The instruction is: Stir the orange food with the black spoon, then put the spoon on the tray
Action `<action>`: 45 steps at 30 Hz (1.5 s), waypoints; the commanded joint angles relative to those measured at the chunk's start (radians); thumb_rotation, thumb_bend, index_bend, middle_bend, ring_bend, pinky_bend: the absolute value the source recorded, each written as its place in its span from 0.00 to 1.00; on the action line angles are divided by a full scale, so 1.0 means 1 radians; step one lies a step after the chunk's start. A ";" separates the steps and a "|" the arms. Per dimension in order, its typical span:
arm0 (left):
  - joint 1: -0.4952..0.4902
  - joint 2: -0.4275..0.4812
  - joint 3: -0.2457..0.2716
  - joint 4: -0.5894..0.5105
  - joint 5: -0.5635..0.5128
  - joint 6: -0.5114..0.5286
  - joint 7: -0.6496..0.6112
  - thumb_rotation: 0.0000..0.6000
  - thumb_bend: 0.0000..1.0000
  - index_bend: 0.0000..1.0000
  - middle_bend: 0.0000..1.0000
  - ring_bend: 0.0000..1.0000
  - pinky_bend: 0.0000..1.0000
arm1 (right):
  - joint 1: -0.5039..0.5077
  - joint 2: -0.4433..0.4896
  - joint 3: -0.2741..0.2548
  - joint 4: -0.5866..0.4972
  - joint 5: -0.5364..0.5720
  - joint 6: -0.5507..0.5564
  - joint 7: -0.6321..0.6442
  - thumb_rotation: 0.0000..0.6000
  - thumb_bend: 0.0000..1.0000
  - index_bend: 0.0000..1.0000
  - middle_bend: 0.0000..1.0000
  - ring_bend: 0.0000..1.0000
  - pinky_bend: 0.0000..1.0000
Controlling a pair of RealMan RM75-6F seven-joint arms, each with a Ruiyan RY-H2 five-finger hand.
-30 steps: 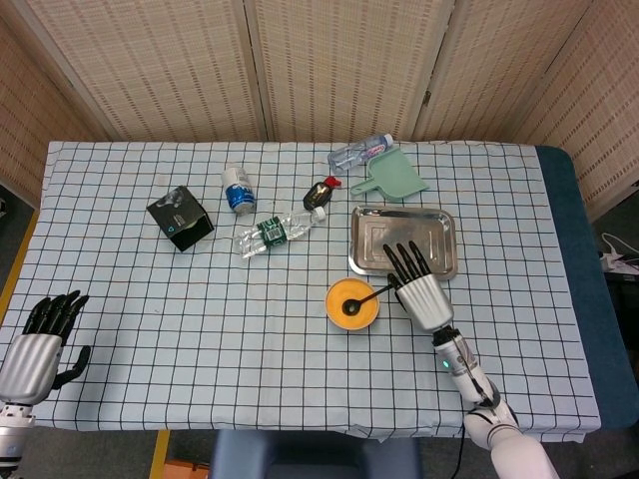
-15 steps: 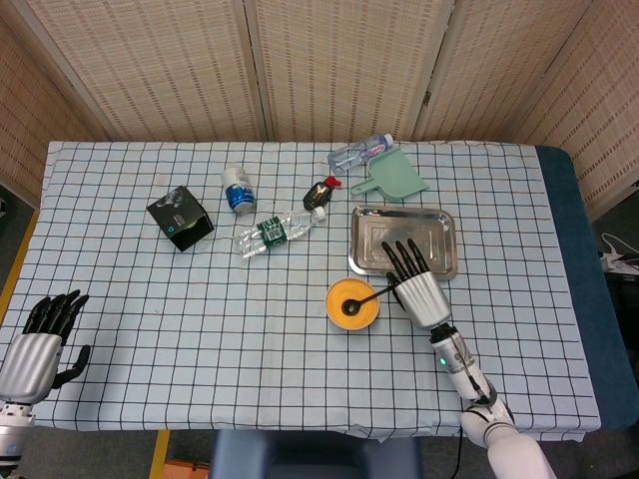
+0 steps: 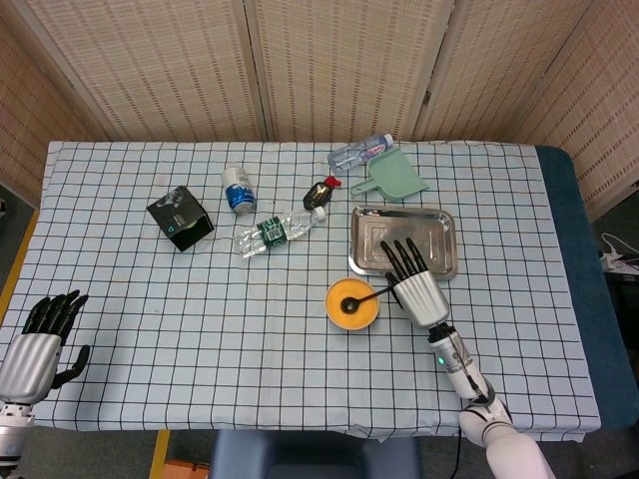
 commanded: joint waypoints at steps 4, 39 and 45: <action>0.001 0.001 0.001 -0.001 0.004 0.003 0.000 1.00 0.46 0.00 0.00 0.00 0.04 | 0.000 0.000 -0.004 -0.002 -0.001 0.000 -0.001 1.00 0.32 0.61 0.00 0.00 0.00; -0.009 -0.009 0.011 -0.002 0.027 -0.007 0.013 1.00 0.46 0.00 0.00 0.00 0.04 | 0.139 0.344 -0.065 -0.400 -0.092 -0.015 -0.203 1.00 0.55 0.98 0.09 0.00 0.00; -0.011 -0.008 0.013 -0.007 0.036 -0.001 0.010 1.00 0.46 0.00 0.00 0.00 0.04 | 0.165 0.485 -0.063 -0.663 -0.087 -0.127 -0.398 1.00 0.56 1.00 0.10 0.00 0.00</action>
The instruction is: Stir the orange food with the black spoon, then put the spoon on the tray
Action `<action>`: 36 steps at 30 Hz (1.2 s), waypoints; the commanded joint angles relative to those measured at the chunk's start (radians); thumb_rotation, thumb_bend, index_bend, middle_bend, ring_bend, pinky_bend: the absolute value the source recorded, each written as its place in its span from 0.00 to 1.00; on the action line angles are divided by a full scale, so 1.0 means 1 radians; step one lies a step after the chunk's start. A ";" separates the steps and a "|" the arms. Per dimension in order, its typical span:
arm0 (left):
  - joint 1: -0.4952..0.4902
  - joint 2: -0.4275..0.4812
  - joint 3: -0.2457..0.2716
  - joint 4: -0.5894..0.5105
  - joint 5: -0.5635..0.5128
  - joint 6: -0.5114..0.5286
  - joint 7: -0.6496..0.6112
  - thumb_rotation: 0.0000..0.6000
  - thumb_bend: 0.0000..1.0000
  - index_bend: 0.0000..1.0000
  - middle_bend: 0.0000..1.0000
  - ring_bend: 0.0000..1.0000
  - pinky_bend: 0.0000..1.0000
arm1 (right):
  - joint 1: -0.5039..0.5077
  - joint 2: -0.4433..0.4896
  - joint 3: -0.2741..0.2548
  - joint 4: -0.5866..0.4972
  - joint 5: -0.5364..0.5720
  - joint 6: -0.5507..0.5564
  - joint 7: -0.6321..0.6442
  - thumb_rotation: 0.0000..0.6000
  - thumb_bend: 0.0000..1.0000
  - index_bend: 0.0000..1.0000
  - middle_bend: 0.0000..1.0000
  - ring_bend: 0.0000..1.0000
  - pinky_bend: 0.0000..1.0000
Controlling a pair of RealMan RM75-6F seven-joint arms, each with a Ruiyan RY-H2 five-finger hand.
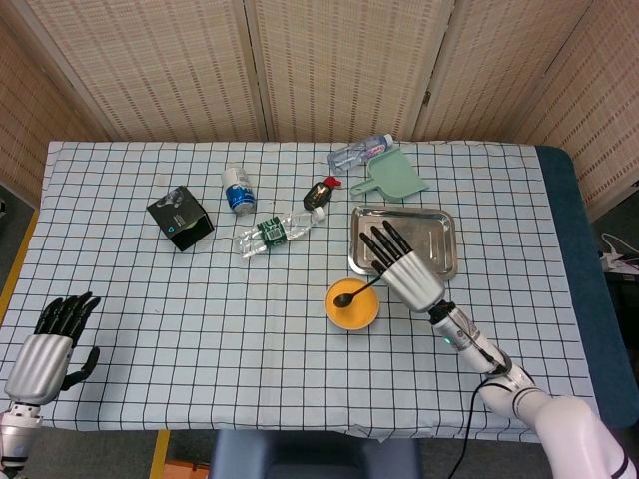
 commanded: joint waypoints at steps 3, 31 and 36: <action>0.001 0.004 0.001 0.000 0.006 0.007 -0.010 1.00 0.46 0.00 0.00 0.00 0.04 | 0.044 0.173 -0.002 -0.271 0.002 -0.154 -0.236 1.00 0.57 1.00 0.10 0.00 0.00; 0.008 0.009 0.000 0.003 0.007 0.024 -0.028 1.00 0.46 0.00 0.00 0.00 0.04 | 0.028 0.334 0.030 -0.590 0.124 -0.406 -0.201 1.00 0.62 1.00 0.10 0.00 0.00; 0.009 0.011 0.000 0.003 0.009 0.026 -0.033 1.00 0.46 0.00 0.00 0.00 0.04 | 0.036 0.341 0.038 -0.621 0.143 -0.444 -0.229 1.00 0.64 1.00 0.10 0.00 0.00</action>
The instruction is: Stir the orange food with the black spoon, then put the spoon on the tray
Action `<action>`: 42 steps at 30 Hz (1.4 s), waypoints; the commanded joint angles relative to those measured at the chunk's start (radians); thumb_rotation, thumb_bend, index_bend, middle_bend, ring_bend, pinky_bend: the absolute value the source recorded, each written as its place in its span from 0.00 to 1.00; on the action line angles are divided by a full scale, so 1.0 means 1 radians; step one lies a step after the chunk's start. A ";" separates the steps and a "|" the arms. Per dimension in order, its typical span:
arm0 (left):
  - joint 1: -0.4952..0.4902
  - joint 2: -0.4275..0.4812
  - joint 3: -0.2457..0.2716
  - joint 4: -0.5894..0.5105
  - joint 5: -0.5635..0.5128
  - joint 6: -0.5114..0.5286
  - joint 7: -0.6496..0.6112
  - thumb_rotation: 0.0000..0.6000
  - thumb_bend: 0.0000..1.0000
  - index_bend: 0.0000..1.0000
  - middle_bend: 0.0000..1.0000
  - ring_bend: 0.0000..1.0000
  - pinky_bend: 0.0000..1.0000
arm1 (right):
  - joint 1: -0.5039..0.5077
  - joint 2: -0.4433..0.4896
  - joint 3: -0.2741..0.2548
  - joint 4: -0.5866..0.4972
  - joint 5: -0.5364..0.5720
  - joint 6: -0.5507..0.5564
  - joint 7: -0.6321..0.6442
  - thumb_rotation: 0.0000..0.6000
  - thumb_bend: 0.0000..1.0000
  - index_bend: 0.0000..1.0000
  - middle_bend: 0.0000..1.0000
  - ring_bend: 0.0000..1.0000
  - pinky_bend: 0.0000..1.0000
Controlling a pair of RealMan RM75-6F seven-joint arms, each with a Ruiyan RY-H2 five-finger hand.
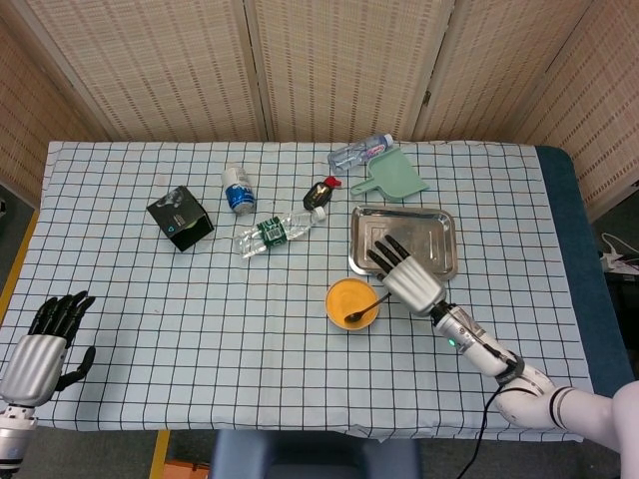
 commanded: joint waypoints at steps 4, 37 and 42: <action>0.001 0.003 0.000 0.000 0.001 0.003 -0.006 1.00 0.46 0.00 0.00 0.00 0.04 | 0.010 0.007 0.012 -0.025 0.026 -0.039 -0.049 1.00 0.65 1.00 0.10 0.00 0.00; 0.003 0.010 0.004 -0.001 0.015 0.014 -0.022 1.00 0.46 0.00 0.00 0.00 0.04 | -0.001 -0.152 0.100 0.123 0.085 0.075 -0.192 1.00 0.65 1.00 0.12 0.00 0.00; 0.005 0.010 0.005 -0.002 0.017 0.016 -0.021 1.00 0.46 0.00 0.00 0.00 0.04 | -0.008 -0.144 0.101 0.122 0.081 0.086 -0.180 1.00 0.65 1.00 0.13 0.00 0.00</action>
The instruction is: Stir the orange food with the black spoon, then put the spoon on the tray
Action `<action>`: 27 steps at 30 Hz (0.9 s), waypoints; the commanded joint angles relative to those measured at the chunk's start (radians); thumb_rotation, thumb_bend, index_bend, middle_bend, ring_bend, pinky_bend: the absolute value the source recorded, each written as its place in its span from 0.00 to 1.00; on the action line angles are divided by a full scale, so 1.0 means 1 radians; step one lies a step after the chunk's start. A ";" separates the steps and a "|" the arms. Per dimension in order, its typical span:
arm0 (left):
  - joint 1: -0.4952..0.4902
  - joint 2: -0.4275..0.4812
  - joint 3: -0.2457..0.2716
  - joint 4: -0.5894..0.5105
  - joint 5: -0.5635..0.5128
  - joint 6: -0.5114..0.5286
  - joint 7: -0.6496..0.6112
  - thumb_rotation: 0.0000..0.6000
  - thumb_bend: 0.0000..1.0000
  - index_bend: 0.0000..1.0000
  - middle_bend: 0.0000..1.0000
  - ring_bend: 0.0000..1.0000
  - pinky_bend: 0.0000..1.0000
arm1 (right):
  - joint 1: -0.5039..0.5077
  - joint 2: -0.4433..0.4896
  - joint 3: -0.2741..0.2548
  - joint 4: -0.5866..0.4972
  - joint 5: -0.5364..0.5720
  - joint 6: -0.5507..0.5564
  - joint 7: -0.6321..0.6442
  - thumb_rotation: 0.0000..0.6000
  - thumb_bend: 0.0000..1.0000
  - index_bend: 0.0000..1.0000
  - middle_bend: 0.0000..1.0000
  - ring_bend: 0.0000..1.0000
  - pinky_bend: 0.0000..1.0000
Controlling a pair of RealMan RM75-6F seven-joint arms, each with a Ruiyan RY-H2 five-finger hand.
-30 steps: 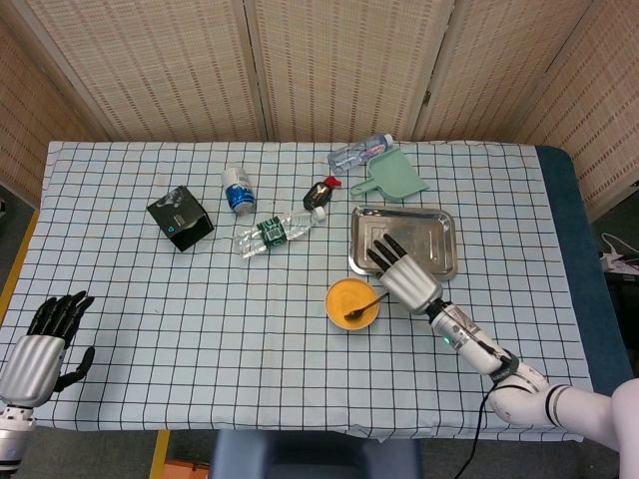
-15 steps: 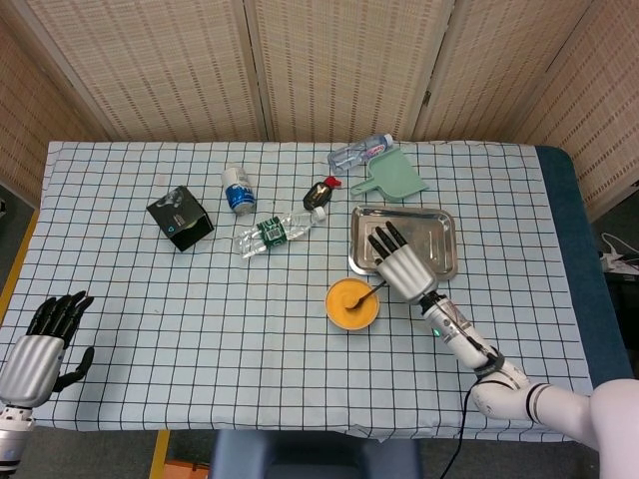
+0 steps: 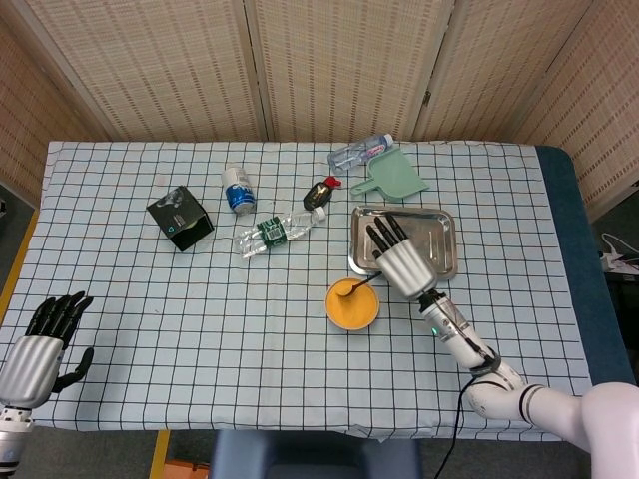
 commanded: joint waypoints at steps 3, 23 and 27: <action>0.001 -0.001 0.001 -0.002 0.002 0.002 0.005 1.00 0.46 0.00 0.00 0.00 0.04 | -0.006 0.017 -0.007 -0.016 -0.009 0.002 0.005 1.00 0.65 1.00 0.13 0.00 0.00; -0.001 -0.004 0.003 -0.007 0.006 -0.001 0.020 1.00 0.46 0.00 0.00 0.00 0.04 | -0.056 0.181 -0.071 -0.241 0.020 -0.083 0.013 1.00 0.65 1.00 0.13 0.00 0.00; -0.001 -0.004 0.004 -0.009 0.008 -0.001 0.020 1.00 0.46 0.00 0.00 0.00 0.04 | -0.050 0.175 -0.073 -0.241 0.042 -0.115 -0.016 1.00 0.65 1.00 0.13 0.00 0.00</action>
